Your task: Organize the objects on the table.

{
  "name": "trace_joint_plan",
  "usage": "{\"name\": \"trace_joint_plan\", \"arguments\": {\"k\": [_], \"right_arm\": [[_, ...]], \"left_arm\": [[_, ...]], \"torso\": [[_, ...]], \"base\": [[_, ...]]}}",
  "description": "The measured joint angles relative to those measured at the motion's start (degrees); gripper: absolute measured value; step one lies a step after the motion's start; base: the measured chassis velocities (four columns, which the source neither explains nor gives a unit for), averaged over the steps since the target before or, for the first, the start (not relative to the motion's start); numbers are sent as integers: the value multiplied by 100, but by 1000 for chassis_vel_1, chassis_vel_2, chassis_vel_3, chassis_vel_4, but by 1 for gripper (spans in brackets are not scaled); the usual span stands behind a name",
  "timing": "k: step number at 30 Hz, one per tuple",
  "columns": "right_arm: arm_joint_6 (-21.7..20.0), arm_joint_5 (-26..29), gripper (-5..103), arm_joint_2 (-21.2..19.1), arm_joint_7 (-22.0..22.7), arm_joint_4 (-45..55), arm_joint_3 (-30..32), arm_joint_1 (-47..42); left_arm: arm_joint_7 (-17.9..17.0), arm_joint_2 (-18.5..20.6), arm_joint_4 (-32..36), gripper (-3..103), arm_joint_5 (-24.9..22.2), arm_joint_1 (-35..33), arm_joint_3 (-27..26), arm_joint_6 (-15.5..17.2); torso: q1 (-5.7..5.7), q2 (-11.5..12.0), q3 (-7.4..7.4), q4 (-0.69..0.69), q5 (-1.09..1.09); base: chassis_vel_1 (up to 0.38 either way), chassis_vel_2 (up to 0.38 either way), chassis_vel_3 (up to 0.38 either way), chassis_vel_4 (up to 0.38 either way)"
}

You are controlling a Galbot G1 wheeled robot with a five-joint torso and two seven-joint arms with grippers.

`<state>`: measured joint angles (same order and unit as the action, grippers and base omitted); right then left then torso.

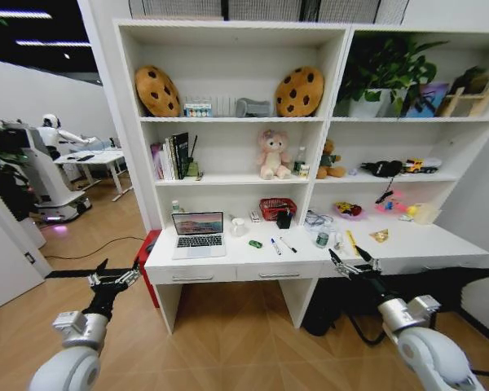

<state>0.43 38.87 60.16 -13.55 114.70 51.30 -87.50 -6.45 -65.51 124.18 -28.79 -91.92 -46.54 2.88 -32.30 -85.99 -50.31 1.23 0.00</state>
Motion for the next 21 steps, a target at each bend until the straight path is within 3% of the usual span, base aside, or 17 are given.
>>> {"name": "trace_joint_plan", "arguments": {"k": [21], "right_arm": [[23,120,100,-176,-52,5,-25,92]], "left_arm": [[18,-66,118,98,8,-110,-46,-46]], "torso": [[0,0,0,0,2]], "base": [[-61,74,69,-76]]}}
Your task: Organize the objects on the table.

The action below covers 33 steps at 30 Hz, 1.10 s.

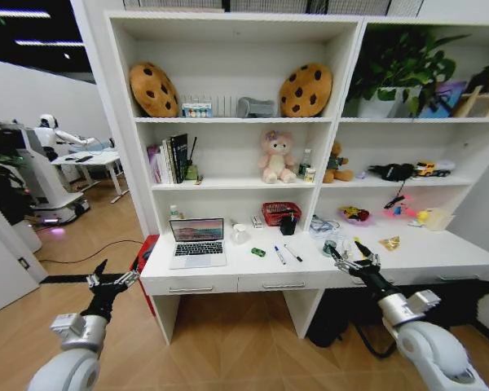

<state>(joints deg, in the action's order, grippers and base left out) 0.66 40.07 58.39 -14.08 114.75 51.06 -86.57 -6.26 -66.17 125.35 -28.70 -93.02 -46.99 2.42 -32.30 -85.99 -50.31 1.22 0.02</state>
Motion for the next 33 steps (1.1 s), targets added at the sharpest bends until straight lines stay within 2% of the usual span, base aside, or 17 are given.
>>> {"name": "trace_joint_plan", "arguments": {"k": [6,7,27,33], "right_arm": [[14,-5,100,2,-13,-1,15,-25],[14,-7,100,2,-13,0,16,-25],[18,-17,100,24,-56,23,11,-23],[19,-23,100,26,-87,33,12,-24]], "left_arm": [[1,-8,20,98,10,3,1,-2],[1,-10,22,96,12,4,2,-2],[13,-46,50,100,25,-46,-14,-33],[13,-51,61,96,25,-68,-19,-36]], "torso": [[0,0,0,1,-1],[0,0,0,1,-1],[0,0,0,1,-2],[0,0,0,0,-1]], "base": [[-105,85,101,-87],[-88,85,113,-78],[-98,99,102,-106],[-104,124,118,-108]]}}
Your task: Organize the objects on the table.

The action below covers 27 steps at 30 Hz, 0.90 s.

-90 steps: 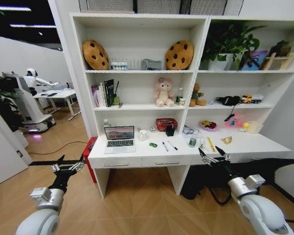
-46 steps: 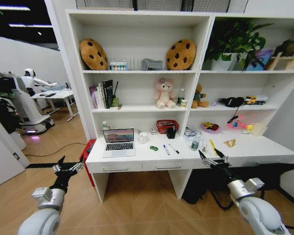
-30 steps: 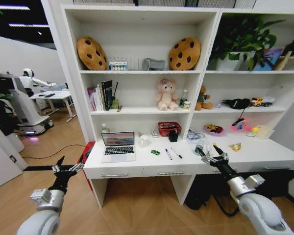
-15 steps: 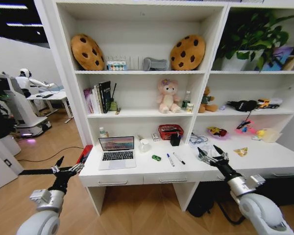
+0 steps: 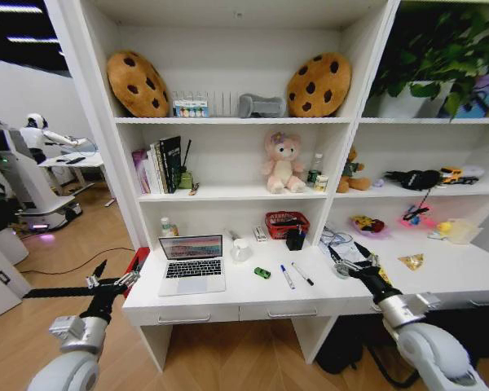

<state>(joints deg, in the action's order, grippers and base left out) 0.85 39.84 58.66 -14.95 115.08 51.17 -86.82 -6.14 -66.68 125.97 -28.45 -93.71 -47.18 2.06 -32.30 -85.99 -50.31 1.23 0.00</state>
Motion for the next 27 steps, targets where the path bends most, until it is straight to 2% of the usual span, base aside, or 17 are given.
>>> {"name": "trace_joint_plan", "arguments": {"k": [5,8,27], "right_arm": [[-3,6,100,-2,-12,2,-1,21],[-3,6,100,-2,-13,-10,-3,24],[-6,-40,100,48,5,-30,-31,32]], "left_arm": [[0,-1,5,99,0,-8,0,-1],[1,-1,5,96,0,-8,2,-1],[1,6,2,97,21,-9,20,-1]], "torso": [[0,0,0,-1,-1],[0,0,0,0,-1],[0,0,0,0,0]], "base": [[-101,112,109,-105],[-114,104,101,-118],[-114,118,122,-112]]}}
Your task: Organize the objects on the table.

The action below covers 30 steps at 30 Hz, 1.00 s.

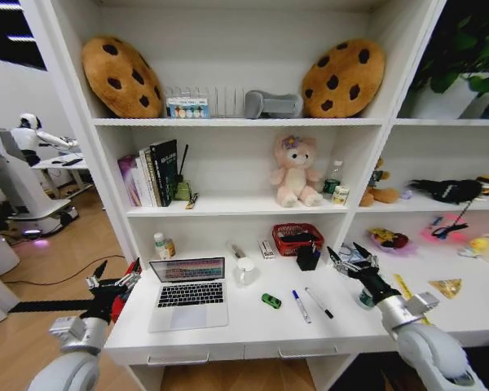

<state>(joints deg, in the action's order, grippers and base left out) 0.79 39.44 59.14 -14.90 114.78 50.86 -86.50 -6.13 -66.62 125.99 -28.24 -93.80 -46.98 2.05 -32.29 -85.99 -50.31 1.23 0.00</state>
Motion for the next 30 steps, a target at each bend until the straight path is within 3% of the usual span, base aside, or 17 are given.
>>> {"name": "trace_joint_plan", "arguments": {"k": [9,15,16,19,21,23,30], "right_arm": [[-30,-132,100,3,168,0,-37,36],[-29,-194,100,44,201,-15,-41,17],[-29,-194,100,44,201,-15,-41,17],[-27,-265,100,83,228,-12,-55,-4],[-28,-284,100,94,246,-9,-58,-7],[-59,-323,100,106,270,-1,-59,-24],[-79,-418,100,108,268,20,-29,-98]], "left_arm": [[-135,8,4,103,130,49,20,164],[-173,12,-24,80,162,60,10,158],[-173,12,-24,80,162,60,10,158],[-175,27,-24,63,163,42,4,165],[-175,32,-24,63,163,42,4,170],[-174,55,-22,52,143,43,18,217],[-173,206,-22,30,70,86,41,290]], "torso": [[-2,0,0,-2,-1],[1,-1,1,1,0],[1,-1,1,1,0],[1,-1,0,-1,0],[1,-1,0,-1,0],[0,-1,0,-1,0],[1,0,0,-1,0]], "base": [[-69,58,73,-53],[0,0,0,0],[0,0,0,0],[0,0,0,0],[0,0,0,0],[0,0,0,0],[0,0,0,0]]}}
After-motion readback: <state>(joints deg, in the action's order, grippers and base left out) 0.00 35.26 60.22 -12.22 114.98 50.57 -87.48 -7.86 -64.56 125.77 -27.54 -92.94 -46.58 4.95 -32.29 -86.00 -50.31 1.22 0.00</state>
